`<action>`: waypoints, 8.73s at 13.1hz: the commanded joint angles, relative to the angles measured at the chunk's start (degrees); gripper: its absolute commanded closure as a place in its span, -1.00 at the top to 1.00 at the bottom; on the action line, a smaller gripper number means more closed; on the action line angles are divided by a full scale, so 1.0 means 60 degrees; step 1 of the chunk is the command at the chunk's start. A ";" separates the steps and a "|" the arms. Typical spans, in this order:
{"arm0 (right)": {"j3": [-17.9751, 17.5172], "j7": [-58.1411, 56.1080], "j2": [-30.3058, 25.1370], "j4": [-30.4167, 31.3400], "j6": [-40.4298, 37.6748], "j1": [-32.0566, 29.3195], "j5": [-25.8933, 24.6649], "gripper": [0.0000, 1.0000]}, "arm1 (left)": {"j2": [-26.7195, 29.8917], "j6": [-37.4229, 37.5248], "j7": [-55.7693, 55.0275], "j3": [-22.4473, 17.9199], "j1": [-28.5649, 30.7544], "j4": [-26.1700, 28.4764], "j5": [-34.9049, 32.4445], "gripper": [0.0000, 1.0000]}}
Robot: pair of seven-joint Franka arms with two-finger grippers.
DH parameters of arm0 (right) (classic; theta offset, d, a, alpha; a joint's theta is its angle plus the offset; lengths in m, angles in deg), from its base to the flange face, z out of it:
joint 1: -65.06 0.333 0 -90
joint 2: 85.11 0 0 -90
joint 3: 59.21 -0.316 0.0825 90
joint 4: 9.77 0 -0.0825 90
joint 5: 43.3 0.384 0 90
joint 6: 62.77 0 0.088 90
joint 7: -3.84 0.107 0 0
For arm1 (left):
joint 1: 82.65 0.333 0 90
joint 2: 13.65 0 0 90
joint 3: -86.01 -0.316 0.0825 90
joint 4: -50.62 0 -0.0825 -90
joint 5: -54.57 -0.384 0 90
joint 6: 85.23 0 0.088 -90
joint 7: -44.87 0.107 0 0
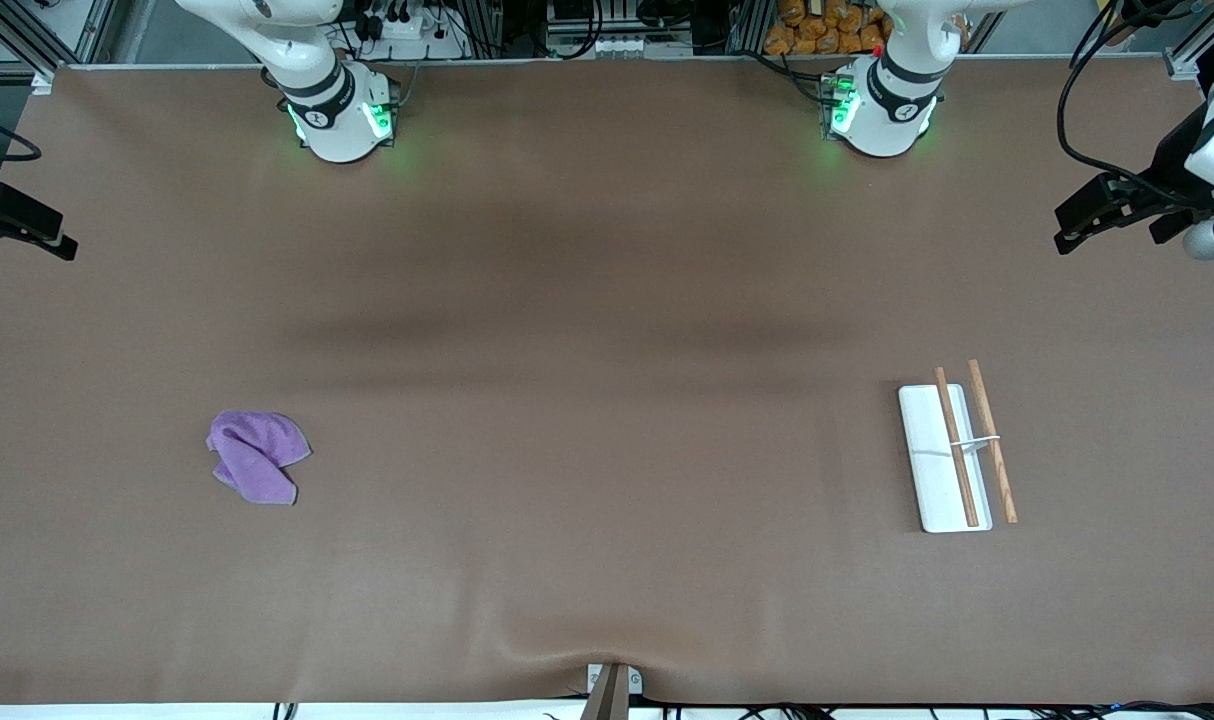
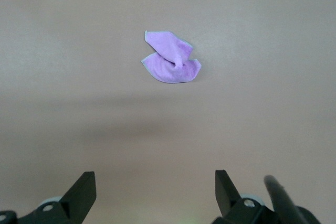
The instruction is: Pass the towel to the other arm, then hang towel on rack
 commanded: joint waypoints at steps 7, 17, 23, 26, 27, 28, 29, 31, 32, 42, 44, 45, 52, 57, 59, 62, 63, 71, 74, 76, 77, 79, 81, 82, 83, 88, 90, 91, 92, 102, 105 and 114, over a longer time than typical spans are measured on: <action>-0.0143 -0.0035 -0.0100 0.0017 -0.0014 -0.0200 -0.0058 1.00 | -0.0053 0.0174 0.0139 -0.0029 0.0035 -0.0062 0.0228 1.00; -0.0085 -0.0050 -0.0188 -0.0144 -0.0644 -0.0389 -0.0102 1.00 | -0.0184 0.0174 0.0183 -0.0029 0.0050 0.0055 0.0316 1.00; -0.0099 0.0315 0.0907 -0.0056 -0.0440 -0.0376 -0.0116 1.00 | -0.0184 0.0174 0.0198 -0.0043 0.0138 0.0114 0.0316 1.00; -0.0099 0.0404 0.1860 -0.0041 0.0554 -0.0566 -0.0116 1.00 | -0.0214 0.0159 0.0198 -0.0043 0.0123 0.0129 0.0316 1.00; -0.0085 0.0506 0.2153 -0.0027 0.0935 -0.0638 -0.0116 1.00 | -0.0214 0.0144 0.0198 -0.0043 0.0138 0.0187 0.0316 1.00; -0.0099 0.0768 0.2460 -0.0041 0.1287 -0.0697 -0.0102 1.00 | -0.0214 0.0144 0.0198 -0.0043 0.0138 0.0202 0.0316 1.00; -0.0085 0.0988 0.2753 -0.0041 0.1653 -0.0698 -0.0102 1.00 | -0.0214 0.0130 0.0198 -0.0043 0.0138 0.0202 0.0316 1.00; -0.0085 0.1268 0.3426 -0.0041 0.2501 -0.0698 -0.0102 1.00 | -0.0301 0.0101 0.0198 -0.0043 0.0123 0.0187 0.0316 1.00; -0.0085 0.1269 0.3778 -0.0041 0.3086 -0.0712 -0.0116 1.00 | -0.0316 0.0100 0.0198 -0.0043 0.0123 0.0187 0.0316 1.00; -0.0099 0.1283 0.6402 0.0178 0.6165 -0.0258 -0.0087 1.00 | -0.0419 0.0042 0.0183 0.0030 0.0094 0.0187 0.0316 1.00; -0.0099 0.1269 0.6550 0.0411 0.6605 -0.0244 -0.0087 1.00 | -0.0419 0.0056 0.0183 0.0030 0.0123 0.0202 0.0302 1.00; -0.0099 0.1283 0.6594 0.0572 0.6811 -0.0200 -0.0087 1.00 | -0.0419 0.0056 0.0183 0.0030 0.0123 0.0202 0.0316 1.00; -0.0114 0.1283 0.6682 0.1467 0.8189 -0.0097 -0.0058 -1.00 | -0.0419 0.0042 0.0183 0.0030 0.0123 0.0187 0.0316 1.00; -0.0085 0.1152 0.6521 0.0884 0.8161 -0.0126 -0.0116 -1.00 | -0.0419 0.0042 0.0183 0.0030 0.0123 0.0202 0.0316 1.00; -0.0085 0.1122 0.6288 0.0503 0.8102 -0.0083 -0.0131 -1.00 | -0.0433 0.0042 0.0183 0.0030 0.0123 0.0187 0.0316 1.00; -0.0143 0.0451 0.5834 0.0165 0.8029 0.0121 -0.0263 -1.00 | -0.0463 0.0042 0.0183 0.0030 0.0123 0.0187 0.0316 1.00; -0.0187 0.0187 0.5731 0.0004 0.7941 0.0224 -0.0263 -1.00 | -0.0477 0.0042 0.0183 0.0030 0.0123 0.0187 0.0316 1.00; -0.0494 -0.0753 0.5495 -0.1315 0.7882 0.2624 -0.0087 -1.00 | -0.0917 -0.0543 0.0154 0.0074 -0.0212 0.0187 0.0316 1.00; -0.1093 -0.0665 0.5495 -0.1374 0.7940 0.3386 -0.0087 -1.00 | -0.1165 -0.0836 -0.0007 0.0089 -0.0433 0.0187 0.0316 1.00; -0.1373 -0.0505 0.5466 -0.1374 0.7984 0.4175 -0.0131 -1.00 | -0.1457 -0.0954 -0.0022 0.0205 -0.0477 0.0187 0.0316 1.00; -0.1374 -0.0301 0.5466 -0.1374 0.7999 0.4688 -0.0175 -1.00 | -0.1691 -0.1114 -0.0051 0.0235 -0.0521 0.0187 0.0331 1.00; -0.1330 0.0459 0.5495 -0.1490 0.8275 0.5713 -0.0263 -1.00 | -0.2247 -0.1465 -0.0677 0.0337 -0.0798 0.0187 0.0607 1.00; -0.1330 0.0814 0.5583 -0.1535 0.8701 0.6491 -0.0278 -1.00 | -0.2935 -0.1905 -0.1643 0.0338 -0.1310 0.0202 0.0799 1.00; -0.1330 0.0829 0.5612 -0.1535 0.8731 0.6770 -0.0278 -1.00 | -0.3214 -0.2080 -0.1880 0.0352 -0.1457 0.0202 0.0814 1.00; -0.1330 0.0829 0.5613 -0.1535 0.8732 0.7034 -0.0278 -1.00 | -0.3463 -0.2184 -0.2027 0.0352 -0.1589 0.0187 0.0843 1.00; -0.1330 0.0771 0.5715 -0.1463 0.8702 0.8162 -0.0277 -1.00 | -0.4211 -0.2696 -0.3243 0.0352 -0.1694 0.0158 0.2012 1.00; -0.1315 0.0785 0.5715 -0.1433 0.8629 0.8602 -0.0438 -1.00 | -0.4694 -0.3207 -0.3928 0.0338 -0.1693 0.0085 0.3152 1.00; -0.1315 0.0800 0.5715 -0.1404 0.8629 0.8749 -0.0511 -1.00 | -0.4870 -0.3442 -0.4426 0.0338 -0.1766 0.0070 0.3579 1.00; -0.1301 0.0814 0.5715 -0.1389 0.8615 0.8808 -0.0570 -1.00 | -0.5017 -0.3604 -0.4851 0.0338 -0.1781 0.0085 0.3873 1.00; -0.1256 0.0859 0.5744 -0.1359 0.8614 0.8794 -0.0585 -1.00 | -0.5033 -0.2551 -0.7682 0.0469 -0.1679 0.0231 0.4986 1.00; -0.1256 0.0873 0.5759 -0.1360 0.8629 0.8794 -0.0571 -1.00 | -0.5004 -0.1923 -0.7698 0.0484 -0.1737 0.0231 0.5310 0.99; -0.1256 0.0873 0.5803 -0.1360 0.8688 0.8794 -0.0571 -1.00 | -0.5208 -0.1277 -0.7712 0.0455 -0.1796 0.0260 0.6571 0.34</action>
